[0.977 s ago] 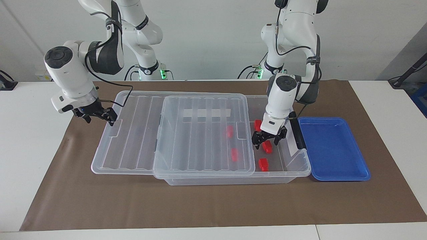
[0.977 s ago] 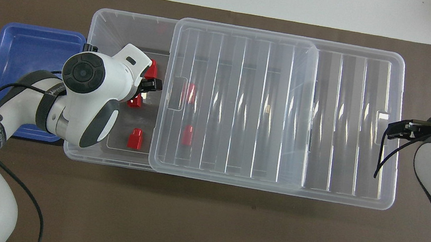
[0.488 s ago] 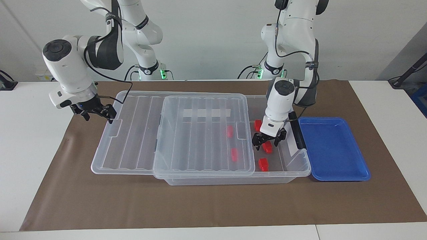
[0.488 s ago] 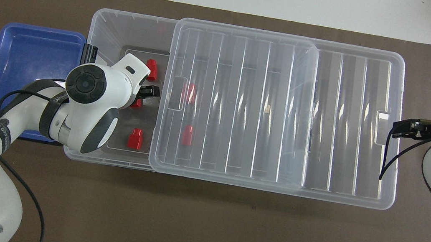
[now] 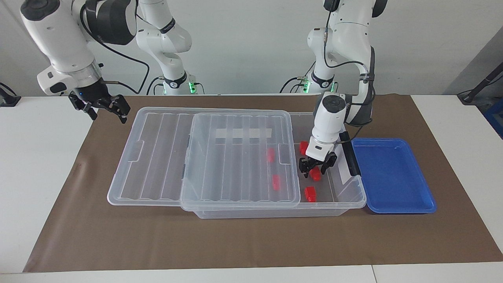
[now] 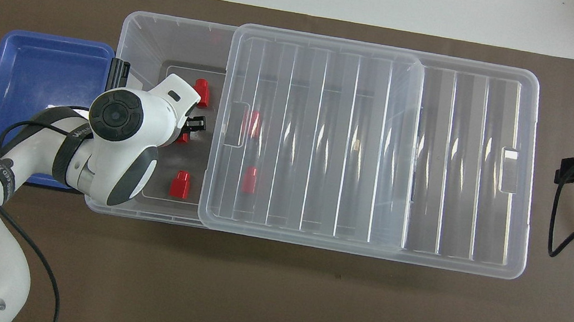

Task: Place red block in blue tray from box
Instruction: 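Lower the left gripper and grasp the red block nearest the tray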

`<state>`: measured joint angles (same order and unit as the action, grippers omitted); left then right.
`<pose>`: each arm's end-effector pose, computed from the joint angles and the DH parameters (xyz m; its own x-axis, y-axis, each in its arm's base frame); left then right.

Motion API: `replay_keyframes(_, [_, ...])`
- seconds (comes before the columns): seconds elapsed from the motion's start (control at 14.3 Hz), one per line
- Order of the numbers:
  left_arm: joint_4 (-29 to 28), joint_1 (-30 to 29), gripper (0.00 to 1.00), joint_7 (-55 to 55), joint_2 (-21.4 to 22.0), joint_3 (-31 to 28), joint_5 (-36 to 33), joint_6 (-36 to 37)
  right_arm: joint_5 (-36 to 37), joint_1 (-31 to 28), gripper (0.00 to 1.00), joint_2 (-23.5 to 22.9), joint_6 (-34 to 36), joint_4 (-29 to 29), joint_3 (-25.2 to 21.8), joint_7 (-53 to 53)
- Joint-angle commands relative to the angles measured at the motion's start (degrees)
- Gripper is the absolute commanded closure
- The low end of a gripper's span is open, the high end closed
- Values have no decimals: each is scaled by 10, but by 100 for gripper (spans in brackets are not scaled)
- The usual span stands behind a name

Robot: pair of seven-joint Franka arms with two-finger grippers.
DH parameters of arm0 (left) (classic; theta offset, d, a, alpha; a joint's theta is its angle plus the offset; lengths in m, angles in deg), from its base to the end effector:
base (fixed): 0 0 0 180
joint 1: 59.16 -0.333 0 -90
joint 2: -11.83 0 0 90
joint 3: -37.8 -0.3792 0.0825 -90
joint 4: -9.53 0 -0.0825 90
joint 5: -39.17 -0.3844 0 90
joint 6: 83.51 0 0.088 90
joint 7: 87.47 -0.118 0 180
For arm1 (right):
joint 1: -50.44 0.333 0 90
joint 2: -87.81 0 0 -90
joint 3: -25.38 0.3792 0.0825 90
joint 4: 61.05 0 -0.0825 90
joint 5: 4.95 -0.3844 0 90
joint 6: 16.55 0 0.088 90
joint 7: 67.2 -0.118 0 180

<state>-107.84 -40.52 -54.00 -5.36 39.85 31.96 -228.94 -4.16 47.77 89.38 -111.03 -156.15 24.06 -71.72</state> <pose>0.5908 -0.2225 0.3607 0.9716 0.1295 0.1980 0.1248 -0.9915 0.0363 0.5493 -0.0400 0.6565 0.9890 -0.1469 0.0175 -0.1471 -0.9890 0.0118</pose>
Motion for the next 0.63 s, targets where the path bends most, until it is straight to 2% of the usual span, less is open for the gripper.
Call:
replay_keyframes(0.0, [-10,2,100,11,6,-3,-13,-9,-17,-4,0,4,29,18,4,-15])
replay_keyframes(0.21, [5,1,100,12,6,-4,-12,16,-16,-1,0,7,28,15,5,-15])
replay_keyframes(0.56, [83,1,100,27,12,-1,-6,121,5,25,0,19,18,-8,6,-30])
